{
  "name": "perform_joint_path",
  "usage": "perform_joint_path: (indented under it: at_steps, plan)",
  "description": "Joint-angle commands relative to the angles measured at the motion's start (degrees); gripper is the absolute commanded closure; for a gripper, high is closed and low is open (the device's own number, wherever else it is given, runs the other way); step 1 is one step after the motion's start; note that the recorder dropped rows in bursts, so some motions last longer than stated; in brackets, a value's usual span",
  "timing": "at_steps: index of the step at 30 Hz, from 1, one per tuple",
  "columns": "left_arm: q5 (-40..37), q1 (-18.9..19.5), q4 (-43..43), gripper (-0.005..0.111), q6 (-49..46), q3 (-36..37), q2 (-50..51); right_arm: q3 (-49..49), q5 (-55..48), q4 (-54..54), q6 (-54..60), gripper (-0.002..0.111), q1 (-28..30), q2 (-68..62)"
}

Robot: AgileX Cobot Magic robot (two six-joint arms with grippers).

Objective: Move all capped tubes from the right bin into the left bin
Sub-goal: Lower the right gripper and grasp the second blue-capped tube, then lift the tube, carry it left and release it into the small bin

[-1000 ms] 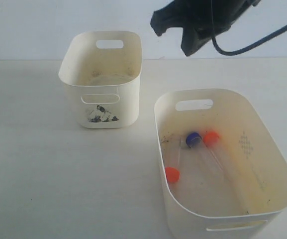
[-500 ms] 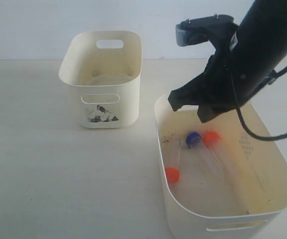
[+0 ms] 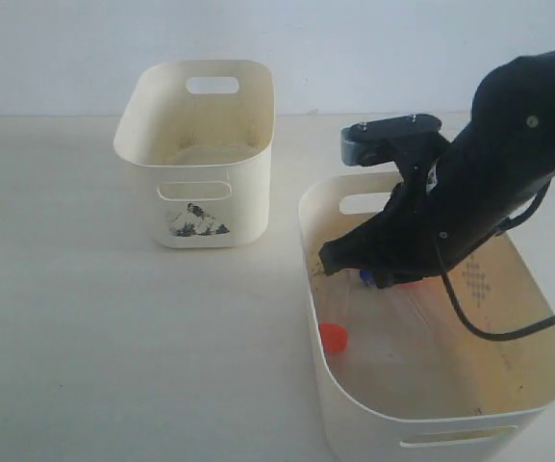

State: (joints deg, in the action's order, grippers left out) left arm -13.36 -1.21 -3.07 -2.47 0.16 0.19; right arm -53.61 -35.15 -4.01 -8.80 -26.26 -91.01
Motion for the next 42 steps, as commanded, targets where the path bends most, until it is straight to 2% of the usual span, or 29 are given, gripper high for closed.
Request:
perform_joint_path:
  at_steps: [1, 6, 9, 11, 12, 13, 14, 15, 20, 36, 39, 42]
  plan:
    - [0.08, 0.06, 0.11, 0.102, 0.48, -0.16, -0.19, 0.26, 3.23, -0.02, -0.11, 0.109, 0.04, -4.01]
    - [0.08, 0.06, 0.11, 0.102, 0.48, -0.16, -0.19, 0.26, 5.38, 2.00, -0.27, 0.108, 0.04, -6.43]
    - [0.08, 0.06, 0.11, 0.102, 0.48, -0.16, -0.19, 0.26, 5.18, 2.50, -0.14, 0.101, 0.04, -6.69]
    - [0.08, 0.06, 0.11, 0.102, 0.48, -0.16, -0.19, 0.26, 5.27, 3.25, 0.46, 0.089, 0.04, -6.69]
    - [0.08, 0.06, 0.11, 0.102, 0.48, -0.16, -0.19, 0.26, 5.27, 3.41, 0.46, 0.070, 0.04, -6.69]
    - [0.08, 0.06, 0.11, 0.102, 0.48, -0.16, -0.19, 0.26, 5.27, 3.41, 0.46, 0.058, 0.04, -6.69]
    - [0.08, 0.06, 0.11, 0.102, 0.48, -0.16, -0.19, 0.26, 5.27, 3.41, 0.46, 0.041, 0.04, -6.79]
    - [0.08, 0.06, 0.11, 0.102, 0.48, -0.16, -0.19, 0.26, 5.30, 3.55, 0.36, 0.038, 0.04, -6.79]
    - [0.08, 0.06, 0.11, 0.102, 0.48, -0.16, -0.19, 0.26, 5.30, 5.72, -0.73, 0.050, 0.04, -6.79]
    - [0.08, 0.06, 0.11, 0.102, 0.48, -0.16, -0.19, 0.26, 5.52, 7.90, -3.36, 0.053, 0.04, -15.46]
    - [0.08, 0.06, 0.11, 0.102, 0.48, -0.16, -0.19, 0.26, 5.83, 7.90, -4.34, 0.073, 0.04, -15.55]
    - [0.08, 0.06, 0.11, 0.102, 0.48, -0.16, -0.19, 0.26, 5.58, 7.90, -4.34, 0.104, 0.04, -15.32]
